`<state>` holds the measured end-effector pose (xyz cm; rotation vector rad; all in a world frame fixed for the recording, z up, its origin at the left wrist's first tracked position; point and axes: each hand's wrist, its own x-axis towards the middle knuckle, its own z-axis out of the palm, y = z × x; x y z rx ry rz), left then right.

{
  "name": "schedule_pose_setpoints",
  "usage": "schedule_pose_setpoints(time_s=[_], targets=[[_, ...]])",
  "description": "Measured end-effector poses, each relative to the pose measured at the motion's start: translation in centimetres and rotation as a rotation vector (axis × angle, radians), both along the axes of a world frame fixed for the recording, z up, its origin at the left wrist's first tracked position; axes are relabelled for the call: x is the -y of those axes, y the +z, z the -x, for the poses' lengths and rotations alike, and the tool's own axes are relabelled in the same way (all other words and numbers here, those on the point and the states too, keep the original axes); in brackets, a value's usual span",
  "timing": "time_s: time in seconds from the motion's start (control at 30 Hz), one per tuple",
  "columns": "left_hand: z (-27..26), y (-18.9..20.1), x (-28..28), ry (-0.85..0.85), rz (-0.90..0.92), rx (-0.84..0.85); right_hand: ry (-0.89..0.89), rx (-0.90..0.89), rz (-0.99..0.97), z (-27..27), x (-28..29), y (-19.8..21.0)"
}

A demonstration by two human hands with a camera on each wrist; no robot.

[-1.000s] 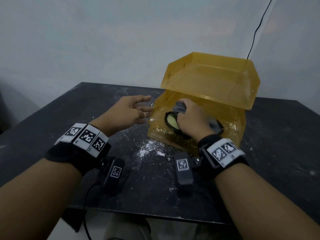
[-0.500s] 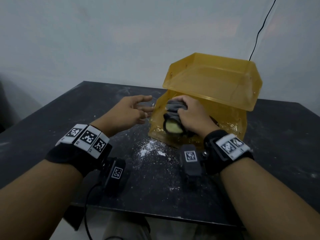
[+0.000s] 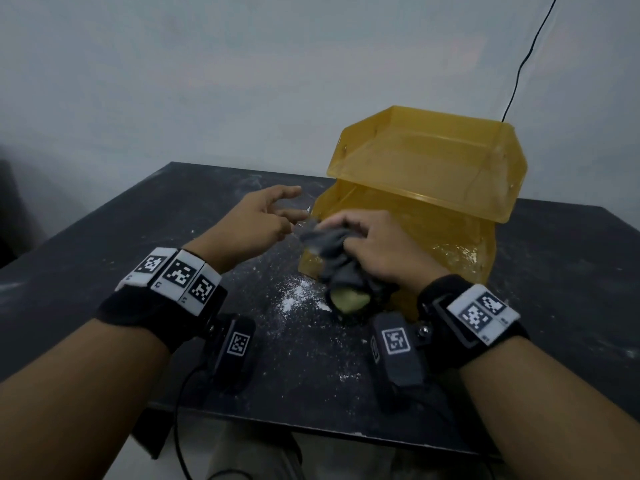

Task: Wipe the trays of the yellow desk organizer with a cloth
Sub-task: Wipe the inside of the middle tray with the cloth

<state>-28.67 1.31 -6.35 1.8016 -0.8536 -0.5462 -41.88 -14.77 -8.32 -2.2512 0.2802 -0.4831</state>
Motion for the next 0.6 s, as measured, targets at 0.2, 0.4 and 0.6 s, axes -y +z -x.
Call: schedule_pose_setpoints(time_s=[0.2, 0.4, 0.6], targets=[[-0.3, -0.3, -0.8, 0.063, -0.001, 0.002, -0.203, -0.067, 0.211, -2.6, -1.6, -1.0], [-0.6, -0.3, -0.5, 0.064, -0.014, 0.008, -0.036, 0.037, 0.190, -0.5, -1.4, -0.9], [-0.5, -0.3, -0.1, 0.044, -0.024, -0.013, -0.351, -0.028, -0.221, -3.7, 0.6, -0.1]])
